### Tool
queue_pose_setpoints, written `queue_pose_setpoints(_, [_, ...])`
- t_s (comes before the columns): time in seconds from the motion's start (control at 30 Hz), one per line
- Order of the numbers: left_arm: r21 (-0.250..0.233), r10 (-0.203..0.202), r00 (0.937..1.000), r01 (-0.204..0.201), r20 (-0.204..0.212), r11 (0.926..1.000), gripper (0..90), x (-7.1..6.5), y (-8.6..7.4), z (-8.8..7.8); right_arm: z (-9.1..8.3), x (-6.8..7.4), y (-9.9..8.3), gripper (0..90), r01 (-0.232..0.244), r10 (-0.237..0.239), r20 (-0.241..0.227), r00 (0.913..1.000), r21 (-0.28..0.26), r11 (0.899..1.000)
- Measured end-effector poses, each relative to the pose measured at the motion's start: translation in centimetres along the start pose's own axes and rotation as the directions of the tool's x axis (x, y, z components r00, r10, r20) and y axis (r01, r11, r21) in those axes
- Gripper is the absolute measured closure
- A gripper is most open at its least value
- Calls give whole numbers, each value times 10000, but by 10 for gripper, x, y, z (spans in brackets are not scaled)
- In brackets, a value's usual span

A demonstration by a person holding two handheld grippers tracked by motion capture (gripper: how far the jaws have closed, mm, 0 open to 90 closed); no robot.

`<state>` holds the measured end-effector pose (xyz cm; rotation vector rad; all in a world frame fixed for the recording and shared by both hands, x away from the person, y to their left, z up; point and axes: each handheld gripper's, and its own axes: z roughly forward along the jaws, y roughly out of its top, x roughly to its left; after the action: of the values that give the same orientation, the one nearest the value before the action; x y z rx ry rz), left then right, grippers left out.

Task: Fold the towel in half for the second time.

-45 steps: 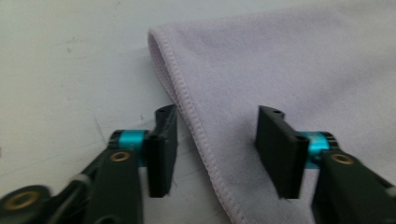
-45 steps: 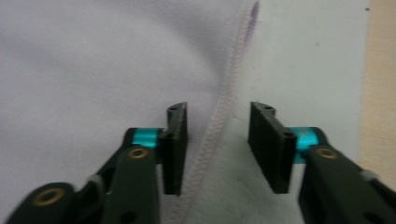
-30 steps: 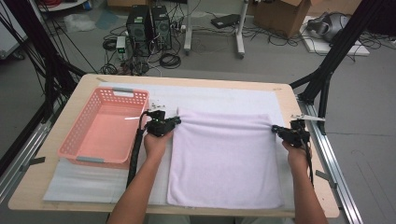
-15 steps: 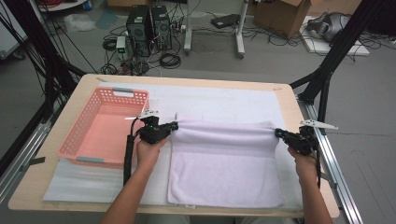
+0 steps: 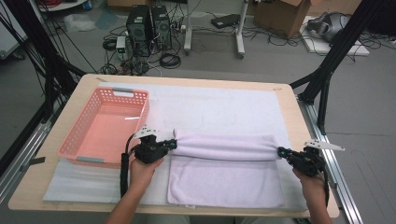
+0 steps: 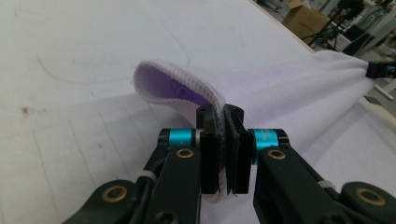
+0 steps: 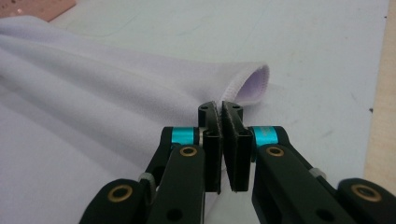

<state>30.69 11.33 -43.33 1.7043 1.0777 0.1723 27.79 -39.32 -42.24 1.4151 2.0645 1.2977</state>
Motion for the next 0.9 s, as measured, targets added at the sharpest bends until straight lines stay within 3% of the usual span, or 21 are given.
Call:
queue_pose_setpoints(0.17, [303, 118, 9999, -120, 52, 9995, 853, -4, -13, -6, -9, 10, -12, 870, 435, -437, 96, 9990, 236, 9988])
queue_pose_setpoints(0.37, [590, 187, 9998, -192, 90, 9981, 833, -6, -21, -9, -13, 16, -21, 870, 495, -504, 120, 9987, 656, 9966])
queue_pose_setpoints(0.4, [538, 125, 9999, -129, 67, 9985, 789, -6, -19, -9, -12, 16, -22, 866, 433, -444, 131, 9989, 764, 9961])
queue_pose_setpoints(0.47, [366, -30, 10000, 31, -30, 9993, 550, -3, -13, -6, -10, 15, -22, 777, 424, -442, 200, 9988, 845, 9955])
queue_pose_setpoints(0.57, [59, 84, 9997, -83, -235, 9999, 461, 0, 0, -1, -8, 15, -11, 586, 111, -135, 456, 9989, 522, 9986])
queue_pose_setpoints(0.67, [-130, -21, 9992, 16, -401, 9999, 427, 5, 11, 10, -2, 13, 6, 536, 102, -118, 623, 9980, 262, 9996])
queue_pose_setpoints(0.83, [245, -425, 9977, 438, -537, 9987, 430, 16, 19, 29, 27, 5, 30, 524, -27, -68, 820, 9966, 1149, 9934])
queue_pose_setpoints(0.9, [628, -503, 9969, 541, -602, 9966, 437, 20, 17, 35, 39, 1, 35, 498, -108, -30, 908, 9959, 1516, 9884])
